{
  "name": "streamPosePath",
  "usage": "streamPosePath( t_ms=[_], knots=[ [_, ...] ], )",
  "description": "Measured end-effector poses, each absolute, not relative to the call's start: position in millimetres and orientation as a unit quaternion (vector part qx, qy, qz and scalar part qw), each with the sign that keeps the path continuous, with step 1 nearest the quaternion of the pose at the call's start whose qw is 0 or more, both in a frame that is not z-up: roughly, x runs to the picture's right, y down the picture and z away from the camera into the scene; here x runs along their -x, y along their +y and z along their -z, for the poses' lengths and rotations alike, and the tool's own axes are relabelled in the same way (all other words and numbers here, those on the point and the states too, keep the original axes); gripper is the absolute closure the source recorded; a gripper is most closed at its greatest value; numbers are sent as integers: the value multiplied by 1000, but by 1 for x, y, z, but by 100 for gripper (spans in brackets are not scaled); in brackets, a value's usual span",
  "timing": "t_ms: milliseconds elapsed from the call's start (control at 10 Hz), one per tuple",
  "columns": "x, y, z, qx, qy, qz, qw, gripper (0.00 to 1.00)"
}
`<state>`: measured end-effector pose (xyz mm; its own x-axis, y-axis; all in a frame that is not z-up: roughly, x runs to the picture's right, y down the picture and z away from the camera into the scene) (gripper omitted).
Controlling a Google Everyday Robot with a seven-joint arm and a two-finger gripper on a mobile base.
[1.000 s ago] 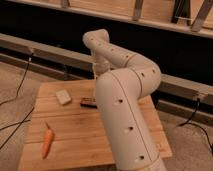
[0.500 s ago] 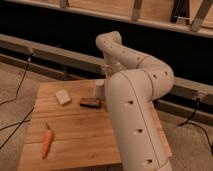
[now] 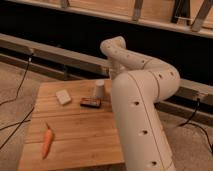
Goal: Place the bottle in the ceramic bowl
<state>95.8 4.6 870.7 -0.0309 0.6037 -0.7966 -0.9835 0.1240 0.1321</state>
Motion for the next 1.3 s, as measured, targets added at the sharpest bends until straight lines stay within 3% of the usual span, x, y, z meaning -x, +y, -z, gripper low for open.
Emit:
streamPosePath(
  t_ms=[1300],
  knots=[
    [-124,6,-875,210,373,-632,646,100]
  ],
)
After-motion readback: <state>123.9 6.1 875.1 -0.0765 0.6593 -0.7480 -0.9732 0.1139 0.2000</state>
